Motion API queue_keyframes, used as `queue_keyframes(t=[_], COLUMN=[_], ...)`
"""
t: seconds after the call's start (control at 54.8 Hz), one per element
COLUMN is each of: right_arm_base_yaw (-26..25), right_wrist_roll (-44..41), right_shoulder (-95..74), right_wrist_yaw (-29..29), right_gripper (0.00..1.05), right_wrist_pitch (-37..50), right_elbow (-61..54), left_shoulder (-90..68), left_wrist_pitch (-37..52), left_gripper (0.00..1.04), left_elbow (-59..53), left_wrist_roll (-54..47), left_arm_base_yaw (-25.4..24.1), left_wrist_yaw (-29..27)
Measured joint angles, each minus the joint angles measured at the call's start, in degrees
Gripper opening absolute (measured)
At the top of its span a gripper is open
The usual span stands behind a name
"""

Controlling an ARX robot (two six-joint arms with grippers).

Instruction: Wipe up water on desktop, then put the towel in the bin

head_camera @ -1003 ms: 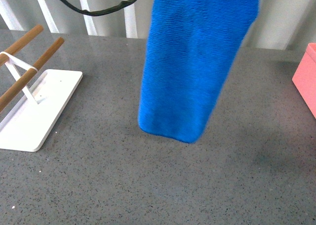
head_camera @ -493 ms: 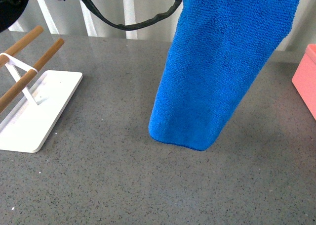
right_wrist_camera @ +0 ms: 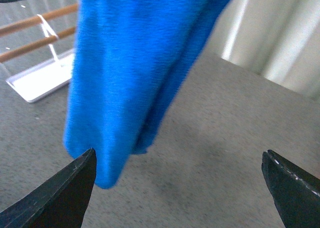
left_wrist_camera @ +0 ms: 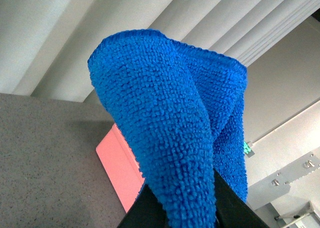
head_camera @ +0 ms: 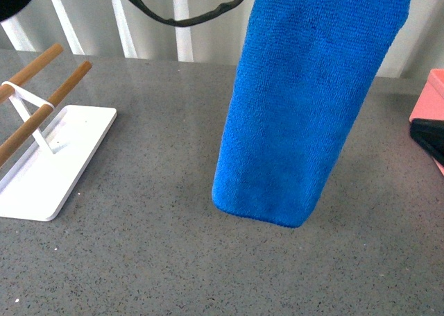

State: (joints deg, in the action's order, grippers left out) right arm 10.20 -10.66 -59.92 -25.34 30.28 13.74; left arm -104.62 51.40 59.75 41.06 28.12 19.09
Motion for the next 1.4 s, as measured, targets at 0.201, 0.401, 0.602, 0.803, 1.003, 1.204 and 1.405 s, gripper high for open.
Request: queue_keyframes(t=[0.201, 0.401, 0.602, 0.803, 1.003, 1.204, 1.405], right_arm_base_yaw=[3.0, 4.1, 5.0, 6.1, 6.3, 5.5, 4.5], right_wrist_roll=[0.5, 1.1, 1.8, 1.7, 2.4, 4.0, 4.8], right_shoulder=[-15.1, -26.8, -32.3, -34.6, -36.2, -36.6, -36.5], right_wrist_yaw=[1.4, 1.5, 3.3, 4.0, 3.1, 1.4, 0.3], right_gripper=[0.98, 0.98, 0.95, 0.63, 0.28, 0.03, 0.03], right_wrist_pitch=[17.2, 27.3, 28.5, 29.7, 32.5, 34.8, 35.2], right_elbow=[-0.3, 2.8, 8.4, 9.1, 9.1, 9.1, 9.0], left_shoulder=[0.0, 0.0, 0.2, 0.4, 0.4, 0.7, 1.0], left_wrist_pitch=[-0.9, -1.6, -2.1, -2.2, -2.5, -2.8, -3.1], left_gripper=[0.06, 0.06, 0.06, 0.06, 0.06, 0.06, 0.06], left_elbow=[0.6, 1.2, 1.2, 1.2, 1.2, 1.2, 1.2], left_wrist_roll=[0.8, 1.3, 1.4, 1.5, 1.6, 2.1, 2.1], left_arm_base_yaw=[0.9, 1.4, 1.3, 1.0, 1.0, 1.0, 0.8], left_wrist_yaw=[-1.2, -1.5, -1.6, -1.6, -1.6, -1.5, -1.6])
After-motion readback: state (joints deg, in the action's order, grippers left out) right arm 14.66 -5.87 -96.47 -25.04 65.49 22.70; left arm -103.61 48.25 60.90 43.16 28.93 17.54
